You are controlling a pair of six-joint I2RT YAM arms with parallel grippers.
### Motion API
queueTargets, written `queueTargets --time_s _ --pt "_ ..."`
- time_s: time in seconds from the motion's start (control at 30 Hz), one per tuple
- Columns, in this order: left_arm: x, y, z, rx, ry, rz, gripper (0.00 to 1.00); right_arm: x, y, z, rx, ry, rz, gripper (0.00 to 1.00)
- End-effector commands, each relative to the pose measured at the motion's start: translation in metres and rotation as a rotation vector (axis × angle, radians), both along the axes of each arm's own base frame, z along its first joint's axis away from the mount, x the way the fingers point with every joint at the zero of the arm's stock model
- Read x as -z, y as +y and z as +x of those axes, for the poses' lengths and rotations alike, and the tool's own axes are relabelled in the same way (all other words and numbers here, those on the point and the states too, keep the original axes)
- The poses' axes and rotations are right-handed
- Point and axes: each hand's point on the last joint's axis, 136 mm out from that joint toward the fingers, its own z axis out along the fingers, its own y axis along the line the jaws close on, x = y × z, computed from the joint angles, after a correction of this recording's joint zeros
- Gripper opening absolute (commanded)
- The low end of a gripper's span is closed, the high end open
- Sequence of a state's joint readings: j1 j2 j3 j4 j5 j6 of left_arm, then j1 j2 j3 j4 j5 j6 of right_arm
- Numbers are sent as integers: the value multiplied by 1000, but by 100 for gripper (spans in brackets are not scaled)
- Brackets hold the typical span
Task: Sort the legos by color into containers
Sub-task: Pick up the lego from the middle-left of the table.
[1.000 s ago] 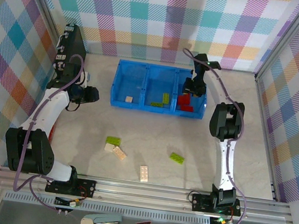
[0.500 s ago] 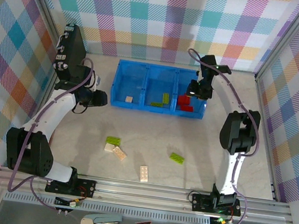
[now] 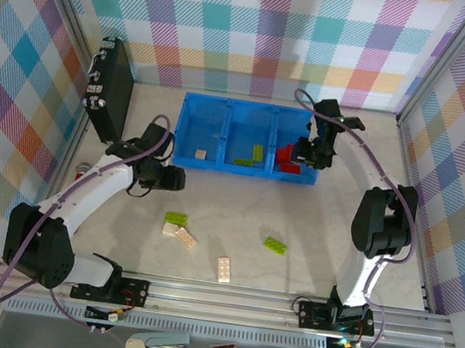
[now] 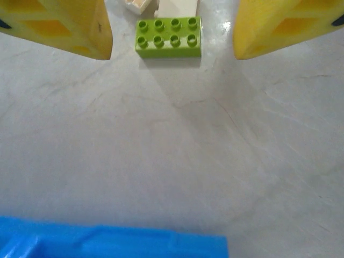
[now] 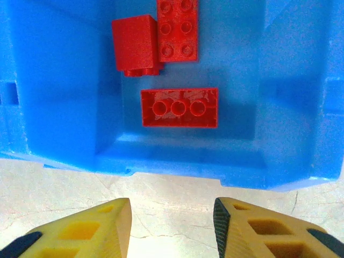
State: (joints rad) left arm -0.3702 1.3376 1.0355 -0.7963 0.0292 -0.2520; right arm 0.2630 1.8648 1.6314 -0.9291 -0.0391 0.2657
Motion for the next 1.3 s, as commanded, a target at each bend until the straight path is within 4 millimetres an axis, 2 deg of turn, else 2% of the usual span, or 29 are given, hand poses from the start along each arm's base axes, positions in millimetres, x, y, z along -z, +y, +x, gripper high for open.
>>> queueTargets --time_s 0.0,0.1,0.2,0.47,0.83,1.13,1.27 --pt "11 4 -19 -9 43 63 70 -11 7 -2 -9 -37 35 46" --pt "19 -2 -24 0 60 69 79 -10 7 -4 -12 -36 34 46" --pt "29 -7 -27 5 81 72 84 -10 6 -6 -12 -37 36 46" --pt "61 -16 -36 20 159 89 90 -6 5 -11 -10 -24 32 46" --pt "95 -18 -49 8 242 117 85 -5 4 -14 -13 -17 22 46" --pt "105 -20 -57 11 265 121 82 -2 5 -15 -17 -7 14 47" --pt "106 -21 -57 13 266 122 77 -2 6 -16 -21 -5 13 46"
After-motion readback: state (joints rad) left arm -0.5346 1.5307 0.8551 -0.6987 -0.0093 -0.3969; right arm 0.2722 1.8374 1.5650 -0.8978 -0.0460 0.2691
